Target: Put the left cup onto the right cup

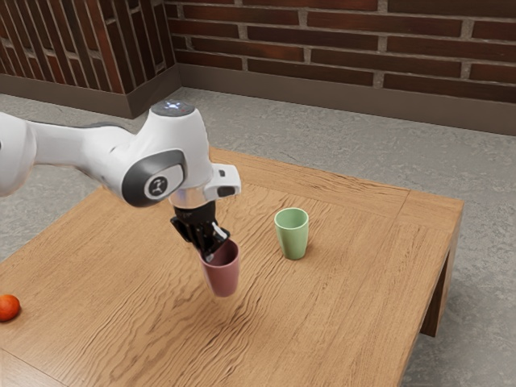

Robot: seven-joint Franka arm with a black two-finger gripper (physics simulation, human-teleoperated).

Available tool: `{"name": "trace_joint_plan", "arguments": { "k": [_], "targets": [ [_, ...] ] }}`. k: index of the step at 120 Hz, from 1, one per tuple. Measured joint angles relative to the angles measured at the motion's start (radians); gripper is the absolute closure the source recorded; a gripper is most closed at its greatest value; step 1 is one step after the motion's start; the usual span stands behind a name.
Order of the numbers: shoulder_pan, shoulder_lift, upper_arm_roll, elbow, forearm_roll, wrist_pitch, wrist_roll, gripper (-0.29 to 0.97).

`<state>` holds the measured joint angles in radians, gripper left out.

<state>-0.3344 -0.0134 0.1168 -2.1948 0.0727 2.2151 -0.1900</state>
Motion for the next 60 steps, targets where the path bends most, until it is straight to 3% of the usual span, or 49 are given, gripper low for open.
{"name": "trace_joint_plan", "arguments": {
  "k": [37, 60],
  "targets": [
    [0.057, 0.100, -0.002, 0.251, 0.000, -0.182, -0.006, 0.78],
    [0.142, 0.243, -0.063, 0.491, -0.005, -0.263, -0.004, 0.78]
  ]
}}
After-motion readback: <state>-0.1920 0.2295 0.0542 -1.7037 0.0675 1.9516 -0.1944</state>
